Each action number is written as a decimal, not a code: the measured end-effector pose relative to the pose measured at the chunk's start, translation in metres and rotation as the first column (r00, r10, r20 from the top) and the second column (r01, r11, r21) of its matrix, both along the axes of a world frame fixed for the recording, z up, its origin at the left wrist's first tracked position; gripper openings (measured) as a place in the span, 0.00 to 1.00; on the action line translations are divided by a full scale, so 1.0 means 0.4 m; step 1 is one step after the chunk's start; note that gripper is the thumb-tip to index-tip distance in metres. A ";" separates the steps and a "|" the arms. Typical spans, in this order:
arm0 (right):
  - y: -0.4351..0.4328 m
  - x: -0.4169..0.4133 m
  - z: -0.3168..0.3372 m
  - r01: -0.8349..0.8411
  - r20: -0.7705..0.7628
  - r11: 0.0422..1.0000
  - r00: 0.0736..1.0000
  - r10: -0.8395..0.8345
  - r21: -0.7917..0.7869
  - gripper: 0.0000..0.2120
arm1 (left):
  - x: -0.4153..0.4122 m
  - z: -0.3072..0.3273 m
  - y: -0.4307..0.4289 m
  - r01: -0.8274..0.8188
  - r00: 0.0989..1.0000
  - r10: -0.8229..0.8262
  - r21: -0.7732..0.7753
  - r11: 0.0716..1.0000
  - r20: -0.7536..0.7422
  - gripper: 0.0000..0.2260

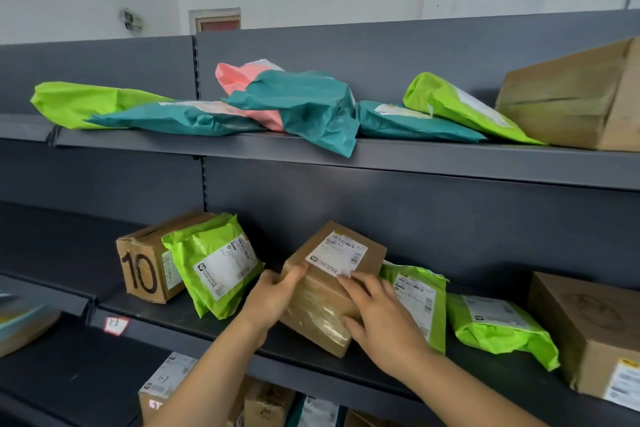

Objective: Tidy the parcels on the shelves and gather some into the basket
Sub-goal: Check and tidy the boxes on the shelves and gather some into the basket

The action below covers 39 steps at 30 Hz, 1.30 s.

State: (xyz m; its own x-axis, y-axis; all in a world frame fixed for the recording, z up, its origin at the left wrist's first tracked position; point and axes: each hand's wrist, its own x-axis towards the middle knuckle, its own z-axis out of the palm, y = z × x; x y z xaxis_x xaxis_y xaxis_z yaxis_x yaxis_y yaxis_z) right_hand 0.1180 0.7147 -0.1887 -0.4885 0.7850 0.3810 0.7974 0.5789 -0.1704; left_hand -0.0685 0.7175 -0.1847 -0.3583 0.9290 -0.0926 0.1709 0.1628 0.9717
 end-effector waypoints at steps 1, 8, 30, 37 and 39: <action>0.001 0.006 0.000 -0.003 -0.008 1.000 1.000 0.003 0.001 0.28 | -0.006 -0.011 0.005 0.009 0.995 -0.011 -0.019 1.000 -0.103 0.26; -0.002 0.020 -0.010 0.002 -0.084 1.000 0.996 0.000 0.019 0.26 | -0.008 -0.059 0.017 0.112 0.988 -0.110 0.014 0.994 -0.110 0.24; -0.012 0.053 -0.006 0.008 -0.055 0.993 0.999 -0.002 0.120 0.15 | 0.057 -0.045 -0.031 0.039 0.930 -0.030 0.016 0.999 -0.366 0.27; -0.021 0.008 0.027 0.131 0.059 0.964 0.987 -0.148 0.231 0.20 | 0.013 -0.028 -0.052 0.072 0.872 -0.039 0.048 0.996 -0.487 0.23; -0.024 -0.026 0.035 0.142 0.098 0.954 0.980 -0.173 0.265 0.21 | -0.034 -0.025 -0.059 -0.018 0.833 0.106 0.164 0.986 -0.543 0.22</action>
